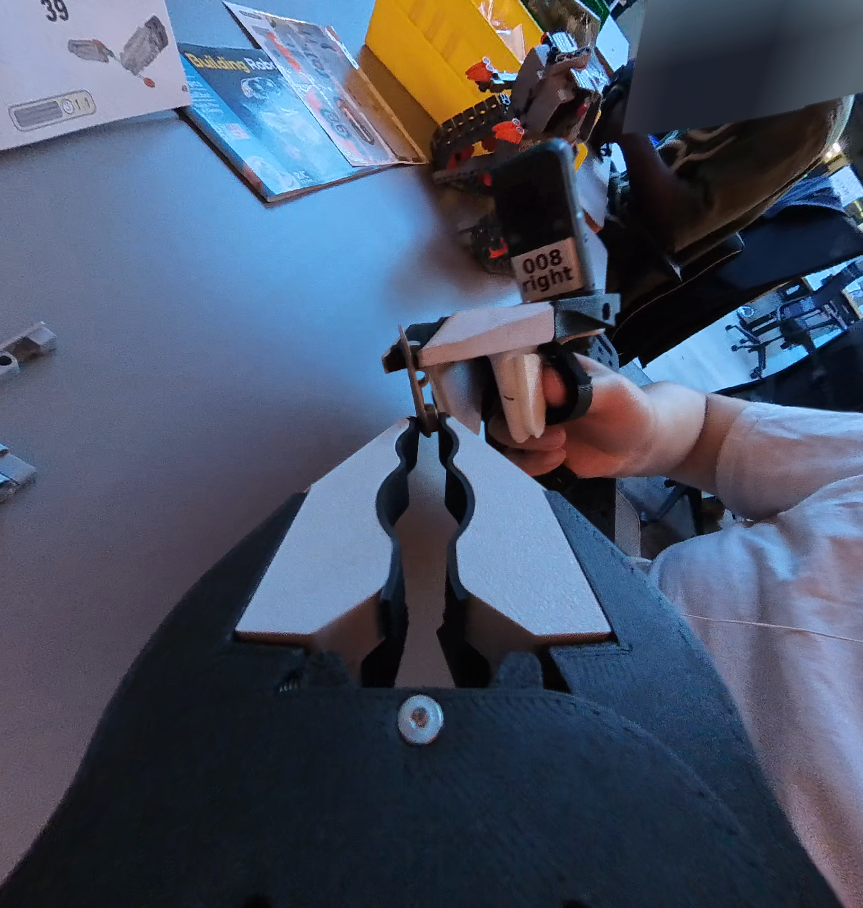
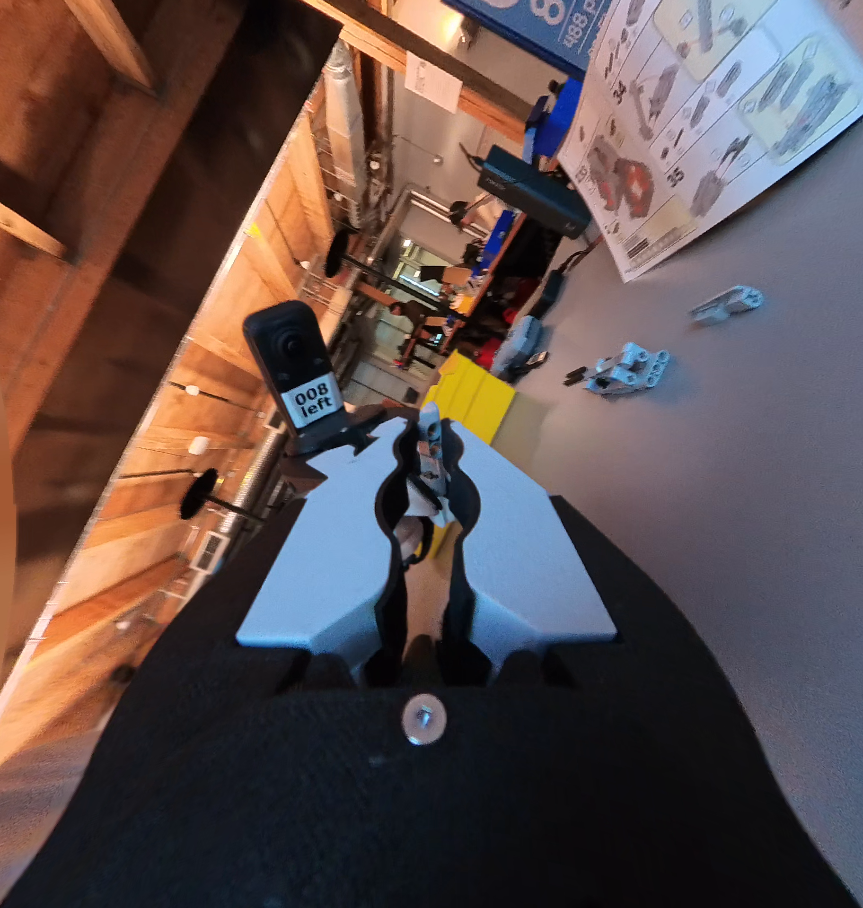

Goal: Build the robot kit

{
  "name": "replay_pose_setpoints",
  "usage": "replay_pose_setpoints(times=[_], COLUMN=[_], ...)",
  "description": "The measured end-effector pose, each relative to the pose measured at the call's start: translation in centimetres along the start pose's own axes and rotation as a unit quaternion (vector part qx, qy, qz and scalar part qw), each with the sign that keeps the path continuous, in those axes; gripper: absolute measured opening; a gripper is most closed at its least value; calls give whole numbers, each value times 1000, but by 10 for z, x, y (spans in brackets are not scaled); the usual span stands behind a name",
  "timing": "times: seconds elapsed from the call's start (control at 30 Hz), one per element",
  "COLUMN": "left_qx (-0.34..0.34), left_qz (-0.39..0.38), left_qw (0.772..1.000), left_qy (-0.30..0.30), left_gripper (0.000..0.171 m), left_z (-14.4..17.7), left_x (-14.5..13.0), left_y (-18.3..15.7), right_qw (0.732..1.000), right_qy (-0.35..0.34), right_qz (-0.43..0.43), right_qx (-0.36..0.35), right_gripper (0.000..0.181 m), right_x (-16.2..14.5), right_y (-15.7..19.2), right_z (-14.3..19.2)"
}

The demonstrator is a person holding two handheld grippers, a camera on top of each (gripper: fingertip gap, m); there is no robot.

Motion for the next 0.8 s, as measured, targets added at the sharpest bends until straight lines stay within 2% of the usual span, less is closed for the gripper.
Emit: replay_pose_setpoints(times=[0.17,0.23,0.33,0.37,0.43,0.5,0.57,0.63,0.67,0.8], left_qx=[-50,-37,-10,-1,7,15,39,63,67,62], left_qz=[38,61,60,62,71,79,68,53,44,2], left_qw=[998,997,998,998,997,995,993,989,987,980], left_qy=[-9,-6,11,20,42,62,89,126,140,190], left_gripper=[5,5,5,5,5,5,5,5,5,5], left_z=[1,3,6,8,13,18,21,21,20,11], left_x=[-2,-4,-6,-7,-8,-11,-17,-24,-27,-36], left_y=[6,9,6,5,4,3,3,4,4,2], right_qw=[998,997,995,994,985,960,905,843,827,791], right_qy=[22,52,97,109,150,228,280,285,290,384], right_qz=[42,33,-2,-9,12,128,308,450,475,468], right_qx=[-34,-36,6,27,80,105,92,76,79,94], right_gripper=[8,9,10,17,20,20,30,46,48,43], right_x=[1,1,5,8,19,26,28,23,19,-11], right_y=[5,-1,-9,-10,-8,-3,0,-3,-5,-17], right_z=[4,3,1,-1,-5,-7,-7,-5,-6,-9])
Point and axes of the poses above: each gripper's, where its closed fingertips meet, z back along the fingers, x out of its top, y = z × x across the jaws, the point moved 8 cm from there along z, back along the fingers, and after that the axes turned 1 degree about -z, right-handed, at the moved point
